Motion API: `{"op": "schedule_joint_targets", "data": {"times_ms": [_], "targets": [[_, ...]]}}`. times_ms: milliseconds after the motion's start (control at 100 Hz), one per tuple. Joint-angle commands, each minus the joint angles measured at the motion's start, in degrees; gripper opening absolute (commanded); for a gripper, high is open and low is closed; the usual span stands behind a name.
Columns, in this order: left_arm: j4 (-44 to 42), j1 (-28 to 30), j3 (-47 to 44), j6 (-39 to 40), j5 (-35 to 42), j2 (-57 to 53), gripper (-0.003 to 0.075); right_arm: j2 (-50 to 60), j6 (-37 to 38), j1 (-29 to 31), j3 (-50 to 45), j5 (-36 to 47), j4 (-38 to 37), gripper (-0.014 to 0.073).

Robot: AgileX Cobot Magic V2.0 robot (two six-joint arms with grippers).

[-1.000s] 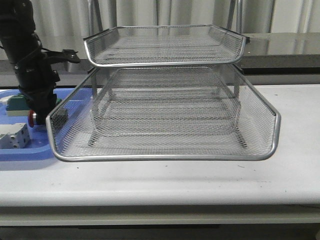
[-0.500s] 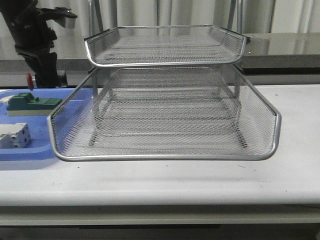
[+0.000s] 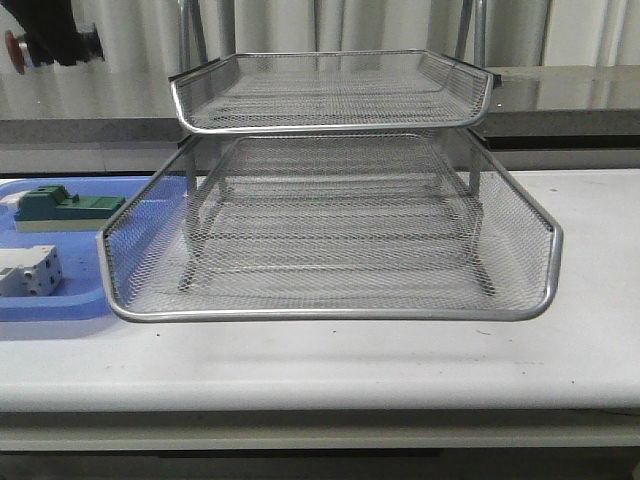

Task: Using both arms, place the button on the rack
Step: 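Lift the red push button and carry it over the pulled-out tray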

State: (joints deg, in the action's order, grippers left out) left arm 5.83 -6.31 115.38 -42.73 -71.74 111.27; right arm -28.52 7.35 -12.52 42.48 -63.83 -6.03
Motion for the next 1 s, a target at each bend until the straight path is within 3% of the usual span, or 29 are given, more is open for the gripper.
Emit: {"op": "schedule_joint_targets", "data": {"times_ms": [0, 200, 380, 700, 990], "targets": [[0.61, -0.08, -2.75, 1.77, -0.87, -7.39, -0.0020, -0.26, -0.03, 0.16, 1.63, 2.97, -1.22, -0.0068], [0.61, -2.63, -14.02, 1.76, -0.87, -16.08, -0.0020, -0.26, -0.03, 0.16, 1.63, 2.97, -1.22, -0.0068], [1.40, -8.41, -21.31, 1.76, -0.87, -20.83, -0.0020, -0.26, -0.03, 0.16, 1.63, 2.97, -1.22, -0.0068], [4.72, -21.18, -23.59, 1.85, 0.00, -20.73, -0.0020, -0.26, -0.03, 0.16, 1.63, 2.97, -1.22, -0.0068], [7.37, -27.87, -23.72, 1.85, 8.28, -16.88, -0.0020, -0.26, -0.03, 0.16, 1.63, 2.97, -1.22, -0.0068]]}}
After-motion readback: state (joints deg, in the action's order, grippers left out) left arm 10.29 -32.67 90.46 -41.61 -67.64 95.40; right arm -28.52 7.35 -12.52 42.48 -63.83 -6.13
